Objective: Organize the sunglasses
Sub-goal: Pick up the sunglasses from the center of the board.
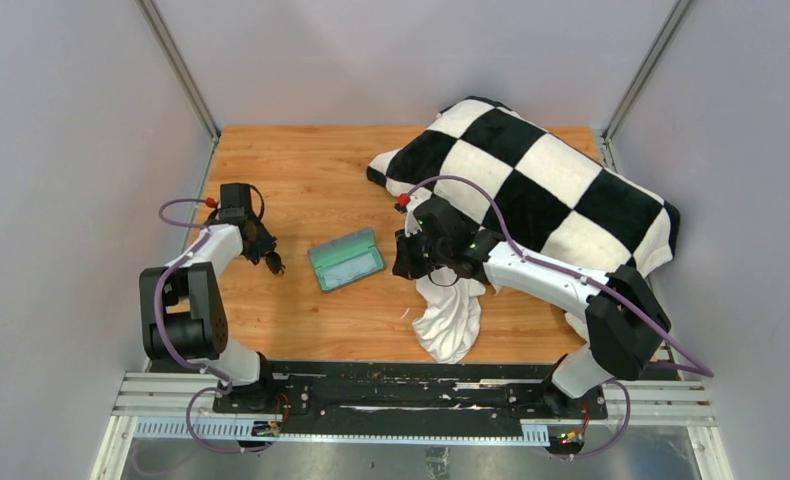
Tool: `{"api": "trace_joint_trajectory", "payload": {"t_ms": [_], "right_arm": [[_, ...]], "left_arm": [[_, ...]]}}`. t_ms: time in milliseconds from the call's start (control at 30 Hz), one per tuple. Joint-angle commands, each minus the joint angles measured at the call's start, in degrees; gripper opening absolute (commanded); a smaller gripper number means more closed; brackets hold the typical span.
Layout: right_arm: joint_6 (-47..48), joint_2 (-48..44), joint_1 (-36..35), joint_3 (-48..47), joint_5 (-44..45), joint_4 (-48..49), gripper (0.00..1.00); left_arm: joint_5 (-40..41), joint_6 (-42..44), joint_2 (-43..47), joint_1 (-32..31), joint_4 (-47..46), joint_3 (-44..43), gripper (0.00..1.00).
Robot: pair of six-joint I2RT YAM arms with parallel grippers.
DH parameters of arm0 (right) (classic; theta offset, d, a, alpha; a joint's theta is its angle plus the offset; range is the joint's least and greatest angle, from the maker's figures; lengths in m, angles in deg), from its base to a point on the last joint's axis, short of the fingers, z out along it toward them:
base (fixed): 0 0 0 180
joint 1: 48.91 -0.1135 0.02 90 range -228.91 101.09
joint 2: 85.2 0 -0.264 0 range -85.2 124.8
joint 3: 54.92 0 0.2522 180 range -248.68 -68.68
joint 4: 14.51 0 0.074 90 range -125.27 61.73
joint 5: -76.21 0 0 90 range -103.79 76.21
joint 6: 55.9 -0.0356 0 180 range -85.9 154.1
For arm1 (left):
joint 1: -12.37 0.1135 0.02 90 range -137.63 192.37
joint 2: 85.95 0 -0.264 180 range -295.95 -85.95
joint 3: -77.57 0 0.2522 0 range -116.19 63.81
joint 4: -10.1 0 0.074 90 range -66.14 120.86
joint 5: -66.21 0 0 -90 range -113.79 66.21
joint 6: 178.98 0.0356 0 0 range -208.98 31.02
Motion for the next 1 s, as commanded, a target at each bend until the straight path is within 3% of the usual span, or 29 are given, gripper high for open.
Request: {"api": "trace_joint_trajectory", "payload": {"t_ms": [0,500,733,967], "right_arm": [[-0.6,0.8,0.6,-0.8,-1.0,0.0,0.11],[-0.8,0.6,0.6,-0.5,-0.5,0.1,0.10],[-1.1,-1.4,1.3,-0.1,0.3,-0.4,0.10],[-2.2,-7.7,3.3,-2.1,-1.6,-1.5,0.11]], "left_arm": [[-1.9,1.8,3.3,-0.1,1.7,-1.5,0.20],[-2.5,9.5,18.0,-1.8,12.7,-5.0,0.20],[-2.3,14.9,21.6,-6.9,17.5,-9.4,0.20],[-1.4,20.9,20.3,-16.6,18.0,-12.6,0.22]]}}
